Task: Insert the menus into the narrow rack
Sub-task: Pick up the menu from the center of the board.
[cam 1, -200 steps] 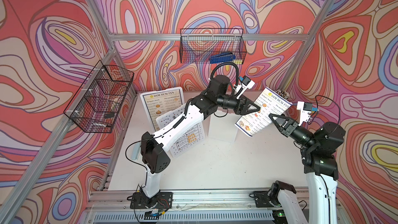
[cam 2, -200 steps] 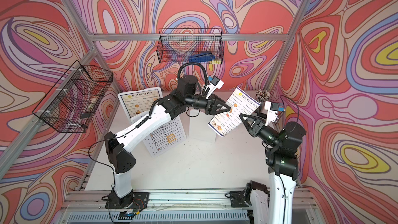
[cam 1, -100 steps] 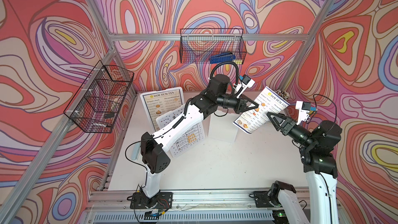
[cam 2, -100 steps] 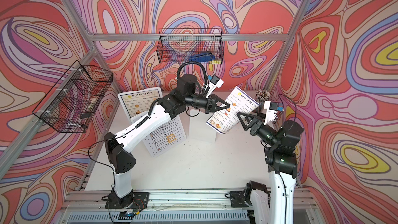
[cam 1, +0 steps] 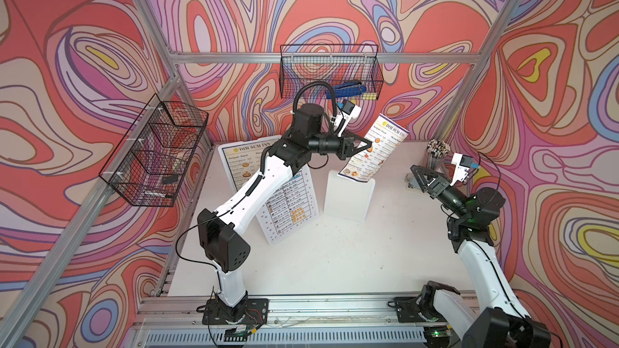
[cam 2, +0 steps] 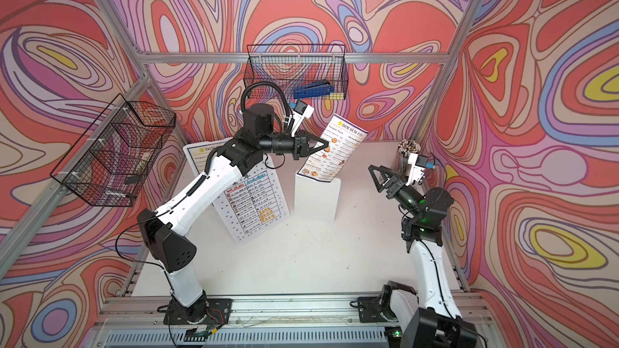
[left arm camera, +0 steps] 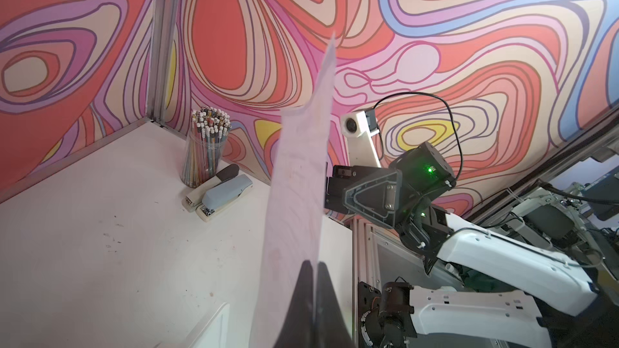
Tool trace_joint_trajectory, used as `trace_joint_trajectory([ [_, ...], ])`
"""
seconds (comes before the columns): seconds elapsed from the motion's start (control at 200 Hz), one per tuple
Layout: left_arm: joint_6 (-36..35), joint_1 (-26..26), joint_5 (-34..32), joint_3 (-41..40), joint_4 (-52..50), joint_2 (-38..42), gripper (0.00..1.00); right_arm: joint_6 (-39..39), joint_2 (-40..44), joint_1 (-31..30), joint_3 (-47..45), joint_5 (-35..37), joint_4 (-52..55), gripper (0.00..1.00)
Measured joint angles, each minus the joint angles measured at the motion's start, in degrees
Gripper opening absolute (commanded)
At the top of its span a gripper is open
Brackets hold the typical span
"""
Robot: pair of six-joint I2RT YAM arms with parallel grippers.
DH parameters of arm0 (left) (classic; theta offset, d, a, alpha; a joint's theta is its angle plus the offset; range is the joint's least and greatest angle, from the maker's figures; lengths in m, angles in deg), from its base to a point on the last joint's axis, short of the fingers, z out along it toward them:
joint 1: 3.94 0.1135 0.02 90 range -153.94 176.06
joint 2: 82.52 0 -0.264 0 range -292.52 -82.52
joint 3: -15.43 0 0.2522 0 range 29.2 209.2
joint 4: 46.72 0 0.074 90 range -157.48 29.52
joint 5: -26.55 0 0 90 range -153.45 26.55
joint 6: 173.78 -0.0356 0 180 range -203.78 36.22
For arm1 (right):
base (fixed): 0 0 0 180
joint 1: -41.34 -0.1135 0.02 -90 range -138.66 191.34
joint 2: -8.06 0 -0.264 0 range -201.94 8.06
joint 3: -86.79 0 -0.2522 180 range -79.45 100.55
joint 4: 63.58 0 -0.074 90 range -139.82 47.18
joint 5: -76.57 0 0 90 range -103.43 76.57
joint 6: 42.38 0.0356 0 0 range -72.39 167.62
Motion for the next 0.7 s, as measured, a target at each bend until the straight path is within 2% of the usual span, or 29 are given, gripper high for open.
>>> trace_joint_trajectory([
  [0.11,-0.76,-0.37,0.74,0.00,0.07,0.37,0.00,6.14,-7.91,-4.35,1.18,-2.16,-18.16,0.98],
  [0.26,-1.92,-0.46,1.11,0.00,-0.20,0.66,0.00,10.99,-17.88,-9.42,5.07,-3.30,-31.82,0.97],
  [0.371,-3.06,-0.42,0.83,0.00,-0.83,1.09,0.00,12.11,-19.15,-9.66,5.35,-3.21,-36.26,0.92],
  [0.506,-3.98,-0.35,0.68,-0.98,-1.46,2.82,0.00,12.83,-18.03,-10.12,5.90,-3.06,-39.65,0.66],
  [0.701,-4.33,-0.35,0.81,-1.88,-1.70,5.05,0.00,13.49,-18.29,-12.66,7.28,-3.04,-41.55,0.62],
])
